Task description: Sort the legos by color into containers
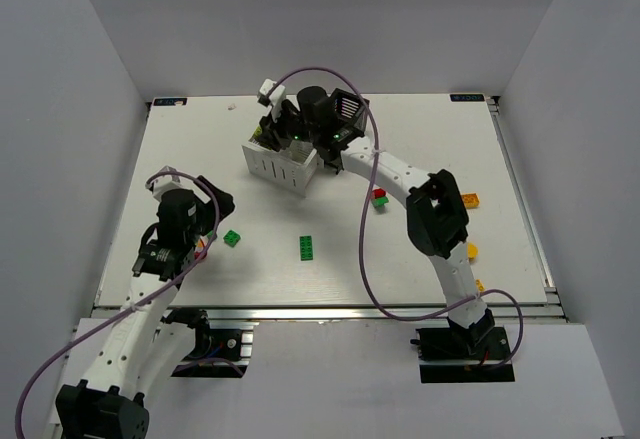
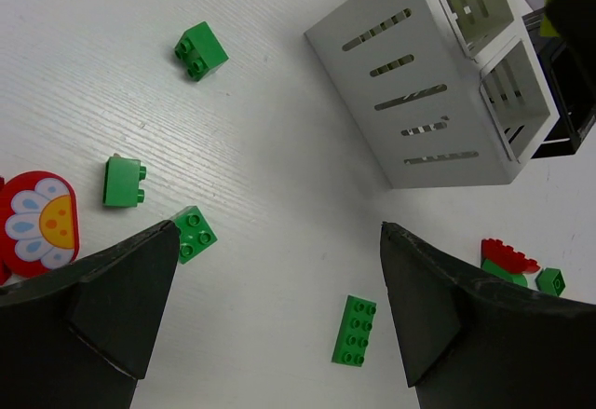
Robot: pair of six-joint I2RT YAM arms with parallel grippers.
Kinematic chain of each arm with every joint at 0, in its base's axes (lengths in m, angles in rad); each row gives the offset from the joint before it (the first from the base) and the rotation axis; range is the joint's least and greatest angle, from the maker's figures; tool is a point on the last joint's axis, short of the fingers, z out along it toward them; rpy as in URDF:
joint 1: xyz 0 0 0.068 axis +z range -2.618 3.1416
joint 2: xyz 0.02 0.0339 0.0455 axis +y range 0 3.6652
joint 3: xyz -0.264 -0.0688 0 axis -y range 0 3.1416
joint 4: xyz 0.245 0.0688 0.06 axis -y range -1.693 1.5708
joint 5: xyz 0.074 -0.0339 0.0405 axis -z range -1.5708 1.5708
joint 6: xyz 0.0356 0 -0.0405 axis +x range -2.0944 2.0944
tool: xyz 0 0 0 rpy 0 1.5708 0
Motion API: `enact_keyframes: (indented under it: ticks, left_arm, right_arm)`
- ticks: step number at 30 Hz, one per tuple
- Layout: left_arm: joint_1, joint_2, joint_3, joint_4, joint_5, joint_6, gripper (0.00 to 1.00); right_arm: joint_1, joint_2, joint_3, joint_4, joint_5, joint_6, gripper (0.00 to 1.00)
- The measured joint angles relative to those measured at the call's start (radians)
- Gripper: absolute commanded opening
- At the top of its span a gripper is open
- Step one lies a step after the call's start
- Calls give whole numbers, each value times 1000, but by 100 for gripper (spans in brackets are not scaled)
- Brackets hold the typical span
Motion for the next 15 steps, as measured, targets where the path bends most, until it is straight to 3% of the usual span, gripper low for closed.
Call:
enact_keyframes:
  ticks: [3,15]
  left_arm:
    - [0,-22,2,-19,-8,0,98]
    - [0,-41,3,-72,-21,-16,98]
  right_arm:
    - [3,51,21,40,63,28,5]
    - [-3,116,23,146,155,43,41]
